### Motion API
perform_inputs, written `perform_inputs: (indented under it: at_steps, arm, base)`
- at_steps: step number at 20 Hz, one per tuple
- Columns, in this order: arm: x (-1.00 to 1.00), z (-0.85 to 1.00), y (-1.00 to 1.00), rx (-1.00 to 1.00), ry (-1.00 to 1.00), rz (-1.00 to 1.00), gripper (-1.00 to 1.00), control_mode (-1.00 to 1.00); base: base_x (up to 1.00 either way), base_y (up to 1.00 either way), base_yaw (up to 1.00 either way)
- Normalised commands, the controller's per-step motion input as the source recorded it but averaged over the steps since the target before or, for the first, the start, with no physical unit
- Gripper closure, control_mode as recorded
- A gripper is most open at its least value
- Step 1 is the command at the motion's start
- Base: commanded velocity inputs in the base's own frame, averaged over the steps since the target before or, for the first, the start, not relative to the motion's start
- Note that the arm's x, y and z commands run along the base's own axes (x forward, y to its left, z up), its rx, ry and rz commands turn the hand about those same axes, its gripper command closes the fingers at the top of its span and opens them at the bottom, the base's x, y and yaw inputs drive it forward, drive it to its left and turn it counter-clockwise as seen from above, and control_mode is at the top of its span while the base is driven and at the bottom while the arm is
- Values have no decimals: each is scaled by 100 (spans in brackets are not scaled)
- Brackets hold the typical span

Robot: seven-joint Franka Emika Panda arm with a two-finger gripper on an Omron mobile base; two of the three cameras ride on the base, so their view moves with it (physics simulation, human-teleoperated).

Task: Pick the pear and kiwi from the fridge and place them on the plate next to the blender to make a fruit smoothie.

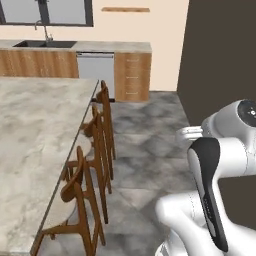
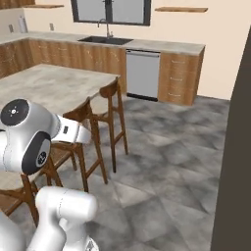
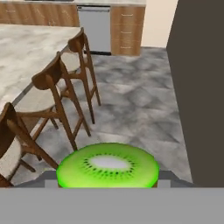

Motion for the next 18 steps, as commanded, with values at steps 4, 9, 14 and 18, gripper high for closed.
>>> perform_inputs:
  at_steps: [4, 9, 14, 18]
  arm:
    - [0, 0, 0, 0, 0, 0, 100, 100]
    - [0, 0, 0, 0, 0, 0, 100, 100]
    - [0, 0, 0, 0, 0, 0, 100, 100]
    - [0, 0, 0, 0, 0, 0, 100, 100]
  base:
    - [100, -21, 0]
    - [100, -50, 0]
    - [100, -27, 0]
    - [100, -28, 0]
